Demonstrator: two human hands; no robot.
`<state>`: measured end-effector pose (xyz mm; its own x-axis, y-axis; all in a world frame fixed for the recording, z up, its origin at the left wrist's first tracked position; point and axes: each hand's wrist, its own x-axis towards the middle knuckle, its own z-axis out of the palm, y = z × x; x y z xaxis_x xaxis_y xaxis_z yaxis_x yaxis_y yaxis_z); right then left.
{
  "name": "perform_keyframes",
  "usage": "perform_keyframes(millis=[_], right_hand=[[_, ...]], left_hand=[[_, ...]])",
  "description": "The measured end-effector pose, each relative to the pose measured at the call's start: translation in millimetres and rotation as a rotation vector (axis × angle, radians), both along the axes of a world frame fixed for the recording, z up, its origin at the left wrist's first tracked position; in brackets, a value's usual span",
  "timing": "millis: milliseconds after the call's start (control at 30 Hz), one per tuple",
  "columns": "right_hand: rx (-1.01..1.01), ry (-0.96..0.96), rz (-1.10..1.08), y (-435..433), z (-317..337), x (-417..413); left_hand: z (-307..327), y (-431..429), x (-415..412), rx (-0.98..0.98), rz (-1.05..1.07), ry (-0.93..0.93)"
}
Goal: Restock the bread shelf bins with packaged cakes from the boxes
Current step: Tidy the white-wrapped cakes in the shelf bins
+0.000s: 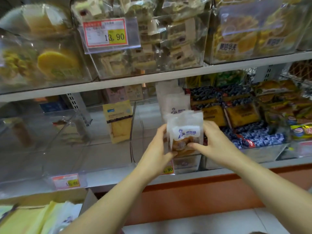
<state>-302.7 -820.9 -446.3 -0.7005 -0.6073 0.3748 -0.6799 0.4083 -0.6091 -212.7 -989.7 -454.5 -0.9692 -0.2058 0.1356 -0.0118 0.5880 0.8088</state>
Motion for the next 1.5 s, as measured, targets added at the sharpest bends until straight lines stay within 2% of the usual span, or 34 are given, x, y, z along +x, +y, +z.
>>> perform_keyframes(millis=[67, 133, 233, 267, 333, 400, 467, 633, 767, 900, 1000, 1100, 1367, 1500], right_hand=[[0.063, 0.055, -0.076, -2, -5, -4], [0.066, 0.003, -0.132, -5, -6, -6], [-0.082, -0.079, -0.135, -6, 0, -2], [-0.136, -0.02, -0.133, -5, 1, 3], [-0.135, 0.27, -0.13, -5, 0, 8], [0.012, 0.552, -0.134, -9, -6, 4], [0.141, 0.61, -0.175, -13, -12, -5], [0.21, 0.475, -0.202, -22, -12, -12], [0.199, 0.495, -0.235, -20, -8, -1], [0.13, 0.538, -0.241, -13, 6, 23], [0.073, 0.553, -0.17, -22, 18, 49], [0.071, 0.466, -0.069, -41, 28, 82], [0.155, 0.302, 0.184, -130, 37, 179], [0.281, 0.274, 0.294, -175, 33, 229]], left_hand=[[0, 5, -7, -0.07, -0.002, -0.048], [2, 7, -13, -0.106, 0.008, -0.117], [4, 5, -16, -0.11, 0.007, -0.204], [5, 4, -17, -0.122, 0.006, -0.225], [4, 3, -19, -0.171, 0.006, -0.255], [2, 3, -24, -0.207, 0.016, -0.272], [-1, 2, -30, -0.207, 0.028, -0.273], [-4, -1, -37, -0.21, 0.056, -0.29], [3, -2, -27, -0.228, 0.014, -0.31], [15, -8, 7, -0.308, 0.066, -0.214], [23, -20, 48, -0.396, 0.118, -0.099], [34, -38, 96, -0.484, 0.199, -0.045], [44, -117, 241, -0.533, 0.466, -0.053], [42, -152, 315, -0.522, 0.581, -0.11]])
